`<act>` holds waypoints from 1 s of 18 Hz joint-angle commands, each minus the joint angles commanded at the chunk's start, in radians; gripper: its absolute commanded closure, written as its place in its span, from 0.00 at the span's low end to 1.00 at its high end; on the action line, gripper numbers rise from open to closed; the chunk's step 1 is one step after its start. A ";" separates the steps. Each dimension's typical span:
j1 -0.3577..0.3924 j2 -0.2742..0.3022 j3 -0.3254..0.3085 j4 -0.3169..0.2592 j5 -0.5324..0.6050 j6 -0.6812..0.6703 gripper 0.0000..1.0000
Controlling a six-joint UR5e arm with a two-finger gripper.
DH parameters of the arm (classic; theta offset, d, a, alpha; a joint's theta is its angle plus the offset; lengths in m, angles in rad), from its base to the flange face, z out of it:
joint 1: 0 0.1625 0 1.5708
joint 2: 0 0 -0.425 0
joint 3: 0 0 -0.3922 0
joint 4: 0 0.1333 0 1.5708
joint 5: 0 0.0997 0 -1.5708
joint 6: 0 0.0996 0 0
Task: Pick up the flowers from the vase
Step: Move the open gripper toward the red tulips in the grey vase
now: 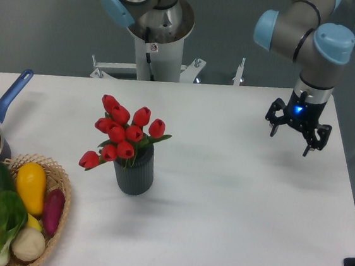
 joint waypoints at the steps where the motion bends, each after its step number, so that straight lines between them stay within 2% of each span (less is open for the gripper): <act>1: 0.000 -0.003 0.002 0.002 0.005 0.000 0.00; 5: -0.003 -0.012 0.017 0.002 0.006 -0.017 0.00; 8: -0.012 0.003 -0.017 0.002 -0.001 -0.058 0.00; 12: -0.044 0.103 -0.123 0.000 -0.005 -0.060 0.00; 15: -0.052 0.143 -0.152 -0.005 -0.011 -0.060 0.00; 18: -0.055 0.196 -0.193 -0.012 -0.156 -0.063 0.00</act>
